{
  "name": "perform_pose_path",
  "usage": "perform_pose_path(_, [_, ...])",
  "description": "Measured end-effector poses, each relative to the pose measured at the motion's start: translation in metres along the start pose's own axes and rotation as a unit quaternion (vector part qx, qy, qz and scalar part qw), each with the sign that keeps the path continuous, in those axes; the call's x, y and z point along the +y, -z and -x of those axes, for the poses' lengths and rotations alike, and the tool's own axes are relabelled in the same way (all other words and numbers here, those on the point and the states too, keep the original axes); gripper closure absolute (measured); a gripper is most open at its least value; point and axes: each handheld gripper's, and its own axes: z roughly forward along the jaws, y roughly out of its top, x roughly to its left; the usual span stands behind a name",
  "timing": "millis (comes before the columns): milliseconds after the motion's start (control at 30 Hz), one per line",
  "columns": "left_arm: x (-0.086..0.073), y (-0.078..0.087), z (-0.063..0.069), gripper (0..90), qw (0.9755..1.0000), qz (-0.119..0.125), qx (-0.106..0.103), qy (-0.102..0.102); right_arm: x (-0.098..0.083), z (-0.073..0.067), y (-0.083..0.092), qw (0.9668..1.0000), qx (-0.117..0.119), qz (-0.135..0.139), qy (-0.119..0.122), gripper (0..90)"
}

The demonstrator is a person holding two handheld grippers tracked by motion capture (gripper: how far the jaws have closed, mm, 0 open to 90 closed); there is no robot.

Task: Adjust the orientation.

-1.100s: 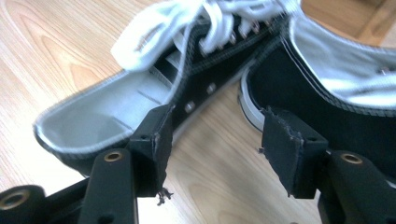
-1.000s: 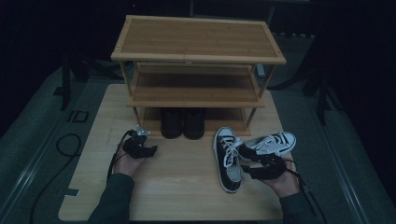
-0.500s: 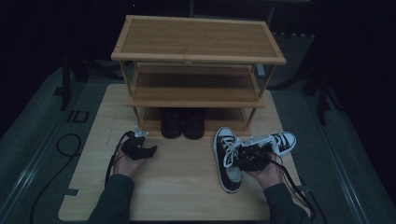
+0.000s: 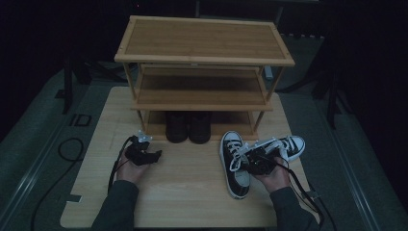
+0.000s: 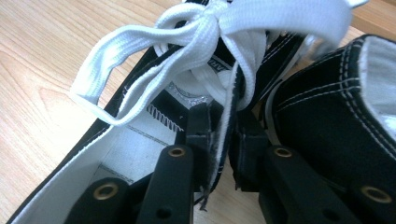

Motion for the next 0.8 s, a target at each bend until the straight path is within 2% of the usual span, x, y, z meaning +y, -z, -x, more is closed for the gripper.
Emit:
perform_pose_path(200, [-0.001,0.0,0.0,35.8,1.0,0.002,0.0,0.0,-0.002,-0.003,0.002,0.9999,-0.001,0.006,0.015,87.5])
perform_pose_path(433, [-0.002,0.0,0.0,35.8,1.0,0.005,0.001,0.0,-0.004,-0.013,0.002,0.9979,0.04,0.014,0.048,87.9])
perform_pose_path(800, [-0.003,0.0,0.0,35.8,0.9999,0.012,0.0,0.001,-0.004,-0.015,0.003,0.9957,0.057,0.029,0.066,87.9])
